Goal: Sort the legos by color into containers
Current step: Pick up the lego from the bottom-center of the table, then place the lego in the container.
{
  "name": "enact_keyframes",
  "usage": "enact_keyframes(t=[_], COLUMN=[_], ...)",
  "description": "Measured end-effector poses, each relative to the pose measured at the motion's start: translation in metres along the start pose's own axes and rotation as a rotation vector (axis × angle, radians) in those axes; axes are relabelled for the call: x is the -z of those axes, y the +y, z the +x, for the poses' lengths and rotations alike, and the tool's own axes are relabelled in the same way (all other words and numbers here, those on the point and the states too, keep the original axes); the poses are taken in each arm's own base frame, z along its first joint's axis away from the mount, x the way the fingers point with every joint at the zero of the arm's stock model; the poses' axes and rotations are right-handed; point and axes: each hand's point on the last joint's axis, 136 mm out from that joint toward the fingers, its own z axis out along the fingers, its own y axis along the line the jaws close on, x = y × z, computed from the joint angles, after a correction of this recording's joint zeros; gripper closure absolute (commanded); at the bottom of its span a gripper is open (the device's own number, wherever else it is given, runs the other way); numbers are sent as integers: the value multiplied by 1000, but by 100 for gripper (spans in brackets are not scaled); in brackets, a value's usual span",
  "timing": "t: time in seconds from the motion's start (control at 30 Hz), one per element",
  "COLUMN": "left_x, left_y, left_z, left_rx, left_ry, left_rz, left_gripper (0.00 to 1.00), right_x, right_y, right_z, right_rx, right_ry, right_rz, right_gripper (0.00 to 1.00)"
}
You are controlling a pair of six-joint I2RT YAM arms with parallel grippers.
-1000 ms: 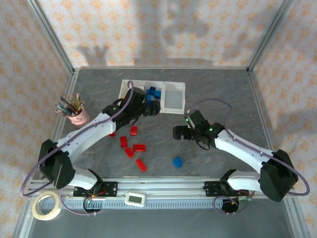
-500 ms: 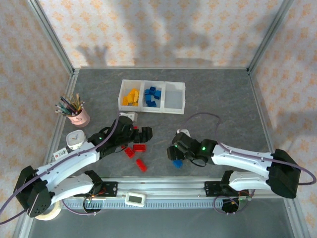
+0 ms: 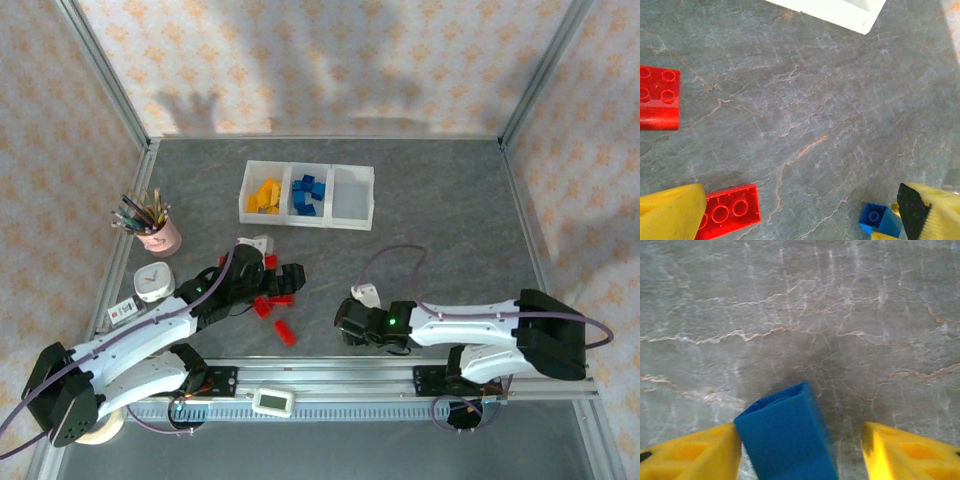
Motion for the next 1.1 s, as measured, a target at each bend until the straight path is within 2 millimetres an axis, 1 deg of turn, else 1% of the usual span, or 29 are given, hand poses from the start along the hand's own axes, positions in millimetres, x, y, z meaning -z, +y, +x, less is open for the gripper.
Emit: enact_keyframes(t=[0.17, 0.33, 0.47, 0.57, 0.6, 0.7, 0.8, 0.87, 0.93, 0.97, 1.03, 1.1], left_x=[0, 0, 0, 0, 0, 3, 9, 12, 14, 15, 16, 17], left_y=[-2, -2, -4, -4, -4, -8, -14, -16, -12, -9, 3, 13], left_z=[-2, -2, -5, -6, -7, -17, -35, -48, -61, -66, -75, -84], left_rx=[11, 15, 16, 17, 17, 15, 17, 25, 44, 52, 72, 94], left_ry=[-7, -9, -20, -23, -27, -56, -107, -138, -166, -175, -198, -218], left_rz=[6, 8, 18, 13, 11, 2, -12, -22, -47, -60, -104, -143], left_gripper=[1, 1, 1, 1, 1, 1, 1, 1, 1, 1, 1, 1], right_x=[-4, -3, -2, 4, 7, 19, 34, 38, 39, 38, 31, 22], right_y=[-5, -6, -6, -6, -6, -1, 9, 18, 25, 26, 29, 30], right_z=[-3, -8, -12, -25, -33, -67, -112, -144, -180, -194, -226, -254], right_rx=[16, 26, 24, -2, -19, -66, -88, -99, -108, -112, -115, -121], right_ry=[-18, -44, -57, -84, -102, -169, -246, -292, -339, -358, -388, -410], right_rz=[39, 52, 49, 29, 18, -17, -49, -62, -67, -65, -54, -46], right_gripper=[55, 71, 75, 76, 76, 76, 76, 76, 76, 76, 77, 77])
